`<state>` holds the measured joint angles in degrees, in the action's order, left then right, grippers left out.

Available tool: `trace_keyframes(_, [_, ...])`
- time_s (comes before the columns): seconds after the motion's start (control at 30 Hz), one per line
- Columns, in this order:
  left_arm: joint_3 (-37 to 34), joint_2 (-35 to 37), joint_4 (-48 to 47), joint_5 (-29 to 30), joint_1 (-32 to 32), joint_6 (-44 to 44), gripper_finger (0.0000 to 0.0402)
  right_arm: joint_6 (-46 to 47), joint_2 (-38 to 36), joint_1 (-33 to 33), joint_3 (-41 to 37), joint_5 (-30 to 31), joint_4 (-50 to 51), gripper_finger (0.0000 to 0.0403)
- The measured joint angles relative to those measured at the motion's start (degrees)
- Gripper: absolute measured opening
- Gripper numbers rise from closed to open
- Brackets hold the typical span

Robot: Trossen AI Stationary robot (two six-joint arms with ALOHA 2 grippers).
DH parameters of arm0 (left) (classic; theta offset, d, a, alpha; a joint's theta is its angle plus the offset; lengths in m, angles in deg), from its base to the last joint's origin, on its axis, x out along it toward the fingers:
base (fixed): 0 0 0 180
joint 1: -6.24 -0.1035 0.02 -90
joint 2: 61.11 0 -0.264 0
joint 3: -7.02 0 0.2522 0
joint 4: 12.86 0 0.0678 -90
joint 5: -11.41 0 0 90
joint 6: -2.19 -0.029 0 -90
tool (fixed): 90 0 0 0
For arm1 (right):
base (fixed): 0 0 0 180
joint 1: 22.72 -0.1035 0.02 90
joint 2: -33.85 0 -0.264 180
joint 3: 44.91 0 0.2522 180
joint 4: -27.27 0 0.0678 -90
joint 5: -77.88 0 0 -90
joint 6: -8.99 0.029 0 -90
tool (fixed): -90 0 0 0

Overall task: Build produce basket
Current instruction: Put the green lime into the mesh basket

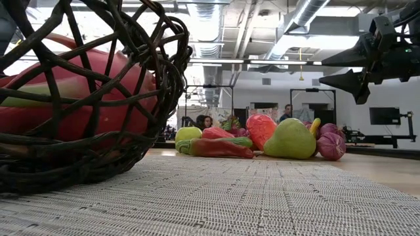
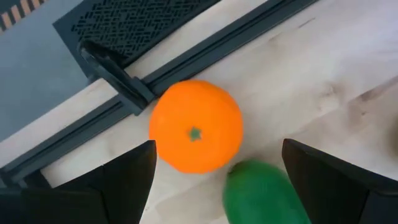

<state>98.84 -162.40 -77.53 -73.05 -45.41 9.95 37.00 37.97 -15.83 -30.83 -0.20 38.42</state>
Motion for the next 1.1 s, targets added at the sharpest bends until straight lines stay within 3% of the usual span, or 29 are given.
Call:
trace_keyframes(0.67, [-0.15,-3.9,2.28,2.09,-1.54,0.94,0.0332,-1.68,0.0,0.0,-0.02,0.11,0.0,0.0255])
trace_keyframes(1.1, [2.72,-3.9,-5.59,-0.4,-1.44,-2.2,0.0332,-2.92,0.0,0.0,0.0,0.15,-0.02,0.0255])
